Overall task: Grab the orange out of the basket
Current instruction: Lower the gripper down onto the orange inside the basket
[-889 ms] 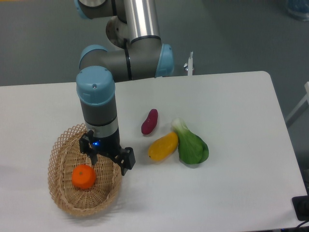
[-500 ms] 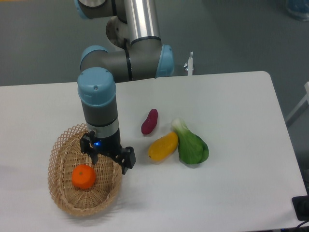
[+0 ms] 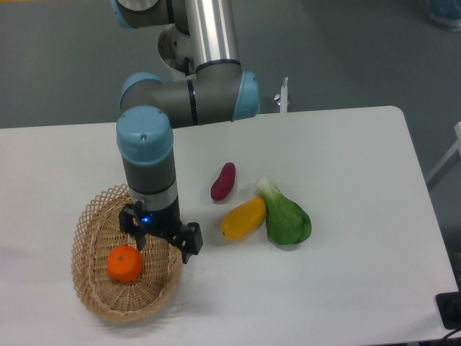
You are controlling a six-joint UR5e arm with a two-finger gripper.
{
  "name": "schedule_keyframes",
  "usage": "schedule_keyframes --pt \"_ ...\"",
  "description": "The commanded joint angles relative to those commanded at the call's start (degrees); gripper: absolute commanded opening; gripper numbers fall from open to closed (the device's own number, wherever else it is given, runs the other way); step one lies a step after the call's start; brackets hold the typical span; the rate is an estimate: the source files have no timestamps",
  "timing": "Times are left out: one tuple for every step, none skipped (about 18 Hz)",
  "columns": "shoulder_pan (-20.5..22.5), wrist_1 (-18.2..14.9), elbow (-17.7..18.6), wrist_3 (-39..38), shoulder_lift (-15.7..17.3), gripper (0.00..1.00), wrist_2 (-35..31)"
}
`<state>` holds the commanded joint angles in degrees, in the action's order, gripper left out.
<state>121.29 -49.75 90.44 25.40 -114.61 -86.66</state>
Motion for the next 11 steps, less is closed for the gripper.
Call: schedule_keyframes --pt "-0.5 0.0 0.5 -0.2 -0.1 1.00 0.0" --pt "-1.1 0.0 1.5 -0.2 -0.2 1.00 0.0" --pt "-2.1 0.0 1.8 -0.8 -0.8 1.00 0.2" --pt "-2.8 0.1 2.0 -1.9 -1.1 1.00 0.1" --pt "-3.7 0.1 2.1 -3.4 -1.2 1.00 0.0" --pt "-4.4 0.1 2.0 -5.0 -1.4 1.00 0.1" --pt "-5.1 0.1 2.4 -7.6 -1.8 1.00 0.0" --pt "-5.7 0.2 2.5 -8.8 -2.3 1.00 0.0" --pt "-6.0 0.2 2.5 -9.2 -2.9 1.00 -0.1" --pt "-6.2 0.2 2.4 -9.8 -3.4 1.00 -0.1" --pt "-6.6 0.3 2.5 -10.5 -4.0 1.00 -0.1"
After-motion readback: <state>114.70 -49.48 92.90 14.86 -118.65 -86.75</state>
